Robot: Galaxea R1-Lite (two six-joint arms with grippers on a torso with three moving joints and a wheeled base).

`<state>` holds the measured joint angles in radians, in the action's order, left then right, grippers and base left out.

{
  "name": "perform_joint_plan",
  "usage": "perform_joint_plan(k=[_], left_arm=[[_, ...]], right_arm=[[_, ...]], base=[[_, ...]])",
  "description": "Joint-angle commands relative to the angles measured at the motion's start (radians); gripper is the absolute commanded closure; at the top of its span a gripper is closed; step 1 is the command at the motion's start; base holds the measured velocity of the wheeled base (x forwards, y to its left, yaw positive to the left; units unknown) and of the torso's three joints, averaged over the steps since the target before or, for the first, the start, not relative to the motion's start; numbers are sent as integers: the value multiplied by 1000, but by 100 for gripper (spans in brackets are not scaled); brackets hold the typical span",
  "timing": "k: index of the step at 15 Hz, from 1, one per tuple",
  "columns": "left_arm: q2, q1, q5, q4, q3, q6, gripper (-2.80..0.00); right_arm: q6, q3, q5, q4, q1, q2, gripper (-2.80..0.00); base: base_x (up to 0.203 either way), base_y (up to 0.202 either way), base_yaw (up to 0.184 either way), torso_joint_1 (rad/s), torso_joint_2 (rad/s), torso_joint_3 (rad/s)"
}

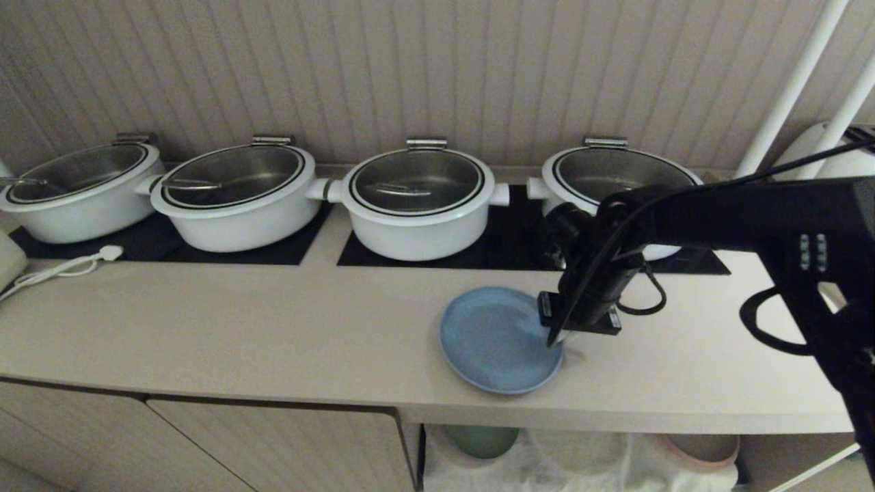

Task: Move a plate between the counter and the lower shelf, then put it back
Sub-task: Pick up the plate

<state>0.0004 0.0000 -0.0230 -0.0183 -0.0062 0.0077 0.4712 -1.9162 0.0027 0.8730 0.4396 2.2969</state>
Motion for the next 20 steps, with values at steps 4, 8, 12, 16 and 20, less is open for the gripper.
perform_joint_plan(k=[4,8,12,16,20], left_arm=[[0,0,0,0,0,0,0],[0,0,0,0,0,0,0],[0,0,0,0,0,0,0],[0,0,0,0,0,0,0],[0,0,1,0,0,0,0]], right_arm=[[1,9,-4,11,2,-24,0],[1,68,-7,6,5,-77,0],[1,147,-7,-6,7,-153,0],[-7,185,-8,-22,5,-218,0],[-10,214,-8,-21,5,-280,0]], base=[[0,0,0,0,0,0],[0,0,0,0,0,0],[0,0,0,0,0,0],[0,0,0,0,0,0],[0,0,0,0,0,0]])
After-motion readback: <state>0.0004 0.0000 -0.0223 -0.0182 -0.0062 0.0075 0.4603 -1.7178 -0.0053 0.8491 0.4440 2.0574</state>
